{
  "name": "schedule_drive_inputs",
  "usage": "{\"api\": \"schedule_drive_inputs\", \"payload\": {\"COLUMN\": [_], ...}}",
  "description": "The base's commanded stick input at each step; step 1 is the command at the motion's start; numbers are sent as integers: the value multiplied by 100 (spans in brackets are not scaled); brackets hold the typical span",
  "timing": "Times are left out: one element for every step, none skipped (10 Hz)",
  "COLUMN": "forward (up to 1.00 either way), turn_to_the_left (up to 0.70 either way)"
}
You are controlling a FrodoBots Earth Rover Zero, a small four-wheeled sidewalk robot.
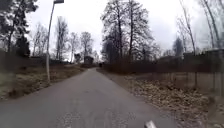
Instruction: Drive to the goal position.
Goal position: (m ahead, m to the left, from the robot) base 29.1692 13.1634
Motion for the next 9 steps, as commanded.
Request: {"api": "schedule_drive_inputs", "payload": {"forward": [70, 70, 70, 70, 70, 70, 70, 70, 70], "turn_to_the_left": [0, 0, 0, 0, 0, 0, 0, 0, 1]}}
